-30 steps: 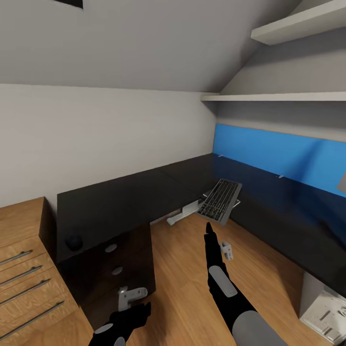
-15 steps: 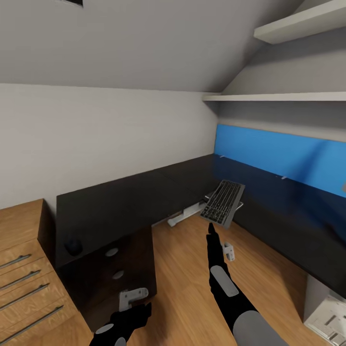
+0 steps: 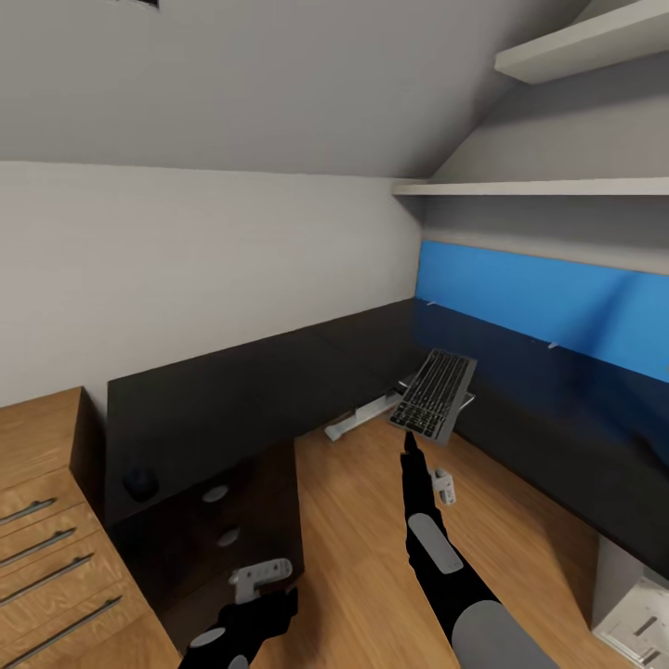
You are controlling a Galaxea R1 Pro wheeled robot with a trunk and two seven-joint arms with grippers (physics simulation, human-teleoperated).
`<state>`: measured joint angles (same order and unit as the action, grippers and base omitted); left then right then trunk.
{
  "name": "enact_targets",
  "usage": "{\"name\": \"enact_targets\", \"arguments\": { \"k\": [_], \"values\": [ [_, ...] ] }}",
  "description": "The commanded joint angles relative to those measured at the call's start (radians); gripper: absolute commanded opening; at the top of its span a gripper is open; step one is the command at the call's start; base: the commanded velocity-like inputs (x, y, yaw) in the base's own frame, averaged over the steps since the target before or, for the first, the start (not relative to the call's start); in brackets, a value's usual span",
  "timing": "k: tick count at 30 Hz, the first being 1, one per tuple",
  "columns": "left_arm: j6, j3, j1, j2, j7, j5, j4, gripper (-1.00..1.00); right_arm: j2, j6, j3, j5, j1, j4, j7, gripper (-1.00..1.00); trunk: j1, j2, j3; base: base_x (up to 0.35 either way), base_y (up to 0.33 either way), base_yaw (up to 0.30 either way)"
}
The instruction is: In the bedroom, organize the workspace by keeping the computer under the desk, ensuring the monitor is on the desk, placing the keyboard on the desk next to the monitor, placing the mouse on the desk next to the keyboard, moving the folder from the swivel chair onto the desk next to the mouse, stacking the notebook on top of the folder with the pen on top of the notebook, and positioning the swivel chair next to the desk.
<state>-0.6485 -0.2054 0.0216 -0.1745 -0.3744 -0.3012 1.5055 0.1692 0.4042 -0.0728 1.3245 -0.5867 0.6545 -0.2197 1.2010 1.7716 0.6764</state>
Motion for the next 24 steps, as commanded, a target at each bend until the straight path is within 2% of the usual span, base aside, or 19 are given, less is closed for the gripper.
{"name": "enact_targets", "arguments": {
  "k": [1, 9, 17, 20, 24],
  "values": [
    [-0.002, -0.002, 0.0, 0.0, -0.009, -0.01, -0.001, 1.0, 0.0, 0.005, -0.004, 0.011, -0.001, -0.001, -0.006, 1.0, 0.0, 0.0, 0.001, 0.176, 0.033, 0.0],
    [-0.002, -0.013, 0.0, 0.0, -0.009, -0.01, -0.011, 1.0, -0.002, 0.005, -0.002, 0.011, -0.001, -0.001, -0.006, 1.0, 0.0, 0.0, 0.001, 0.077, 0.013, 0.0],
    [-0.001, -0.02, 0.0, 0.0, -0.009, -0.01, -0.021, 1.0, -0.026, 0.005, 0.001, 0.022, -0.001, -0.001, -0.006, 1.0, 0.0, 0.0, 0.001, 0.061, 0.001, 0.0],
    [-0.001, -0.02, 0.0, 0.0, -0.009, -0.01, -0.023, 1.0, -0.03, 0.005, 0.012, 0.023, -0.001, -0.001, -0.006, 1.0, 0.0, 0.0, 0.001, 0.232, 0.0, 0.0],
    [-0.001, -0.022, 0.0, 0.0, -0.009, -0.01, -0.025, 1.0, -0.035, 0.005, 0.047, 0.023, -0.001, -0.001, -0.006, 1.0, 0.0, 0.0, 0.001, 0.13, 0.0, 0.0]
  ]
}}
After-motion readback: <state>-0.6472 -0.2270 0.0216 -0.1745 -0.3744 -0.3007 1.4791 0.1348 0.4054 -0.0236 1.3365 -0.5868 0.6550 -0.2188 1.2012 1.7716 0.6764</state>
